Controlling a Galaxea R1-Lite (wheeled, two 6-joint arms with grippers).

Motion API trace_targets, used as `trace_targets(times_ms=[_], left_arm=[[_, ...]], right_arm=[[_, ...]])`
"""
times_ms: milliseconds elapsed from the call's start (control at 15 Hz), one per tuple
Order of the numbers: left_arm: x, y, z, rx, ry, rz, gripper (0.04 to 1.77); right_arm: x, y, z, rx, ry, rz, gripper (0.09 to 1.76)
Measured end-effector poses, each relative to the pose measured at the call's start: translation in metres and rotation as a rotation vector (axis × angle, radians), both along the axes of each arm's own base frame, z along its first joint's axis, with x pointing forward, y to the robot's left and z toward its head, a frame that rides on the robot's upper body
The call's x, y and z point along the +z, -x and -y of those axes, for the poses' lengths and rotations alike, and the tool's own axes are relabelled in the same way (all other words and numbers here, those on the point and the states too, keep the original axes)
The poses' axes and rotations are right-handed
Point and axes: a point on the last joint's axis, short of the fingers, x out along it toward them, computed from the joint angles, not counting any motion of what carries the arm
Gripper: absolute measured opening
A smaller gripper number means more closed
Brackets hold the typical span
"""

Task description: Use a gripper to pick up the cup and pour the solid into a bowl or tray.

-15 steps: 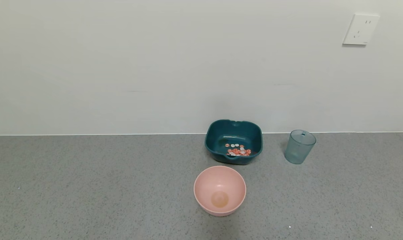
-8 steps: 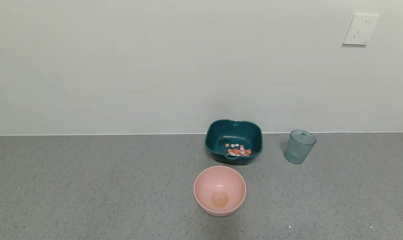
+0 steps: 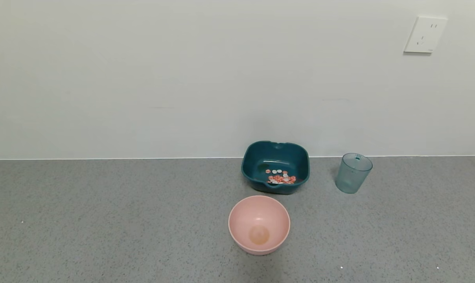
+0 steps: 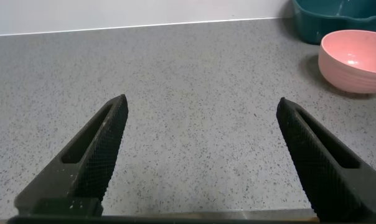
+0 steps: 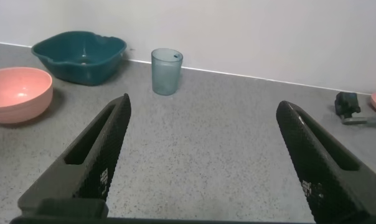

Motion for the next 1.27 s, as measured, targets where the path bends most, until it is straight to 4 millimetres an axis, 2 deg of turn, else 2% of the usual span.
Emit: trace_targets(times_ms=[333,533,1267], left_arm=[[0.000,0.000,0.000,0.000,0.000,0.000,1.72],[0.000,0.000,0.000,0.000,0.000,0.000,1.72],[0.000,0.000,0.000,0.000,0.000,0.000,1.72]], right_arm=[[-0.032,-0.018,0.000,0.005,-0.002,-0.042,1.70],[-0.054,-0.024,0.000,0.010,-0.023,-0.137,1.70],[-0.057,-0.025,0.000,0.021,-0.042,-0.149,1.70]])
